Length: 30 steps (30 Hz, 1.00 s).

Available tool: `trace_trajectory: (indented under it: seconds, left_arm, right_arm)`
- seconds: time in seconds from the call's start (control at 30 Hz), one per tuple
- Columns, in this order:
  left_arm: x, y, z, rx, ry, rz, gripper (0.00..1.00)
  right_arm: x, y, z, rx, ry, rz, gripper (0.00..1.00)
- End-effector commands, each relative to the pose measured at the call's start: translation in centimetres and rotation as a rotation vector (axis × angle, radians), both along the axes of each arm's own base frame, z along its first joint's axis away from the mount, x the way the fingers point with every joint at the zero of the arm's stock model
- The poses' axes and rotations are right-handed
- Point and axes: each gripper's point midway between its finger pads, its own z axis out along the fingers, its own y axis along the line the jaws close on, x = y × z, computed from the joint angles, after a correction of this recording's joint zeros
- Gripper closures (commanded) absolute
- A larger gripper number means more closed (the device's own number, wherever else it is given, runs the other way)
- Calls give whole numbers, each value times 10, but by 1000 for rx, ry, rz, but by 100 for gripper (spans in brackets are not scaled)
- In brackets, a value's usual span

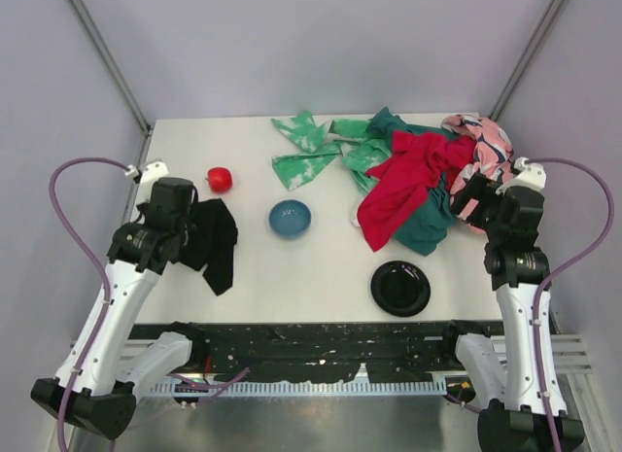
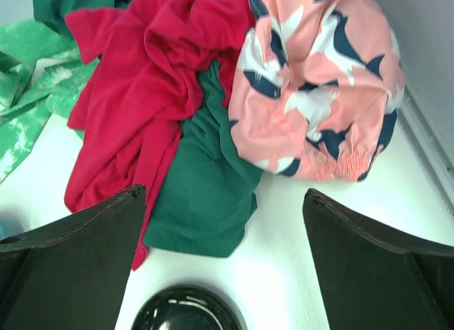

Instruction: Pick out a specific cloth from the pile

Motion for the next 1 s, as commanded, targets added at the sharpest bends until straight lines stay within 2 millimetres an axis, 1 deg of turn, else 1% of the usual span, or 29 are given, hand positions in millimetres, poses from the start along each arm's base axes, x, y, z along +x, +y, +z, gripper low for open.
trace_trajectory:
  seconds: [0.0,0.03,0.07,0.13,0.17,0.2,0.23,0.27,0.3,0.33,0.37,0.4,0.43,0.53,0.57,0.6,0.63,0.7,0.8,0.87,0.97]
  left_arm:
    - [-22,7,-30,-110,-10,158,100]
    - [-22,4,-39,-124,-5,153,100]
    - [-23,1,-47,-148,0,149,100]
    - [-22,-4,-66,-174,10,142,98]
    - [-15,-7,-71,-184,-12,136,72]
    - [-12,-7,-81,-178,-2,131,38]
    - [-9,-10,-88,-175,14,115,2]
    - [-10,-15,-93,-177,53,89,1]
    - [-12,-19,-91,-192,85,72,0]
    - [-16,-21,-88,-205,110,74,0]
    - [-17,-22,-76,-219,95,81,1]
    - [-19,-20,-65,-227,66,80,0]
    - [-21,-21,-53,-247,18,65,0]
    - [-26,-36,-22,-344,-159,-55,0]
    - [-26,-41,-20,-363,-204,-101,0]
    - [-27,-47,-12,-385,-262,-153,0]
    - [-28,-50,-6,-398,-301,-183,1]
    - [-34,-52,7,-412,-367,-221,0]
    - [-41,-49,12,-399,-367,-225,0]
    - [-43,-50,10,-403,-345,-230,0]
    - [-42,-52,6,-405,-325,-235,0]
  right_arm:
    - [-13,12,-14,80,-26,9,5]
    - [-14,12,-13,88,-35,4,5]
    - [-15,22,-17,116,-40,50,5]
    - [-14,30,-26,151,-43,82,5]
    - [-14,35,-32,165,-39,106,5]
    - [-13,43,-32,187,-52,143,5]
    - [-13,47,-36,205,-50,160,5]
    - [-13,51,-36,237,-59,168,5]
    - [-13,52,-37,245,-55,168,5]
    - [-15,51,-40,244,-42,160,5]
    - [-16,47,-36,232,-47,137,5]
    - [-19,44,-36,230,-43,119,5]
    - [-19,39,-31,217,-58,94,5]
    - [-25,31,-20,197,-110,47,5]
    - [-27,26,-20,196,-115,14,5]
    - [-30,24,-18,189,-123,0,5]
    - [-32,16,-18,174,-124,-43,5]
    - [-38,9,-19,162,-121,-89,5]
    - [-44,5,-17,162,-132,-118,5]
    - [-46,7,-18,160,-141,-106,5]
    - [-48,9,-10,156,-172,-92,5]
